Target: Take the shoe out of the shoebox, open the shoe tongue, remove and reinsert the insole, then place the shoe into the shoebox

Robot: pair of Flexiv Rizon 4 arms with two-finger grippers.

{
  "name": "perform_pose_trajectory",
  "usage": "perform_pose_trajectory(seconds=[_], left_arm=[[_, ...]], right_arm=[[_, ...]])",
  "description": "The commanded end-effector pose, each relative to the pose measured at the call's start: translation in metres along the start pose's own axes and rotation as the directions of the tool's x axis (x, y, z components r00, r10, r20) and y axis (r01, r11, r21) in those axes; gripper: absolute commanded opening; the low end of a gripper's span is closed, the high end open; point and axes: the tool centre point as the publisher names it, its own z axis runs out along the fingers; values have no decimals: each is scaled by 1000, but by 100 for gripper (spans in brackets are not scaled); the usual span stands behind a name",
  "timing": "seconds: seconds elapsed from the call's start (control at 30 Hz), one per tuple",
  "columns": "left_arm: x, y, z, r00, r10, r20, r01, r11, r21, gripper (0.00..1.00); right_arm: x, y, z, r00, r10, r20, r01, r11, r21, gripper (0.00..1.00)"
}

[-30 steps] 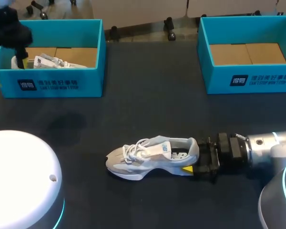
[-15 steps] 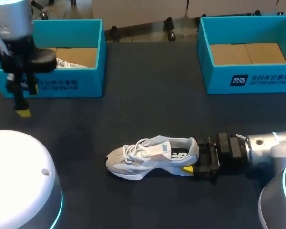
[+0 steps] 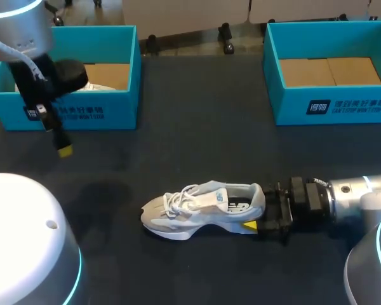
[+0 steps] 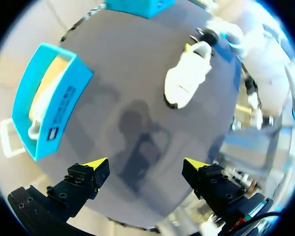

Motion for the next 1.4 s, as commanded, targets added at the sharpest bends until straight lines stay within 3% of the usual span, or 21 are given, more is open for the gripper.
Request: perform_pose_trajectory(seconds=[0.03, 0.13, 0.27, 0.37, 0.57, 0.63, 0.7, 0.8, 0.83, 1.4], left_arm=[[8, 1, 4, 960, -277, -31, 278, 960, 27, 100], [27, -11, 9, 907, -419, -44, 417, 907, -58, 100], [54, -31, 15, 822, -569, 12, 566, 814, -128, 100], [72, -45, 23, 749, -657, 86, 662, 748, -45, 100], [102, -77, 33, 640, -761, 109, 763, 646, 29, 100], [112, -87, 36, 624, -775, 104, 779, 627, 4, 100], [125, -98, 41, 584, -804, 109, 805, 591, 46, 100], [140, -116, 48, 534, -840, 98, 843, 538, 21, 100], [145, -121, 49, 521, -848, 97, 853, 522, -19, 100], [148, -127, 51, 499, -861, 99, 866, 499, -22, 100]], right_arm=[[1, 2, 1, 1000, 0, 0, 0, 1000, 6, 0], [1, 2, 1, 1000, 0, 0, 0, 1000, 6, 0], [1, 2, 1, 1000, 0, 0, 0, 1000, 6, 0], [1, 2, 1, 1000, 0, 0, 0, 1000, 6, 0], [1, 2, 1, 1000, 0, 0, 0, 1000, 6, 0], [1, 2, 1, 1000, 0, 0, 0, 1000, 6, 0], [1, 2, 1, 1000, 0, 0, 0, 1000, 6, 0], [1, 2, 1, 1000, 0, 0, 0, 1000, 6, 0], [1, 2, 1, 1000, 0, 0, 0, 1000, 6, 0], [1, 2, 1, 1000, 0, 0, 0, 1000, 6, 0]])
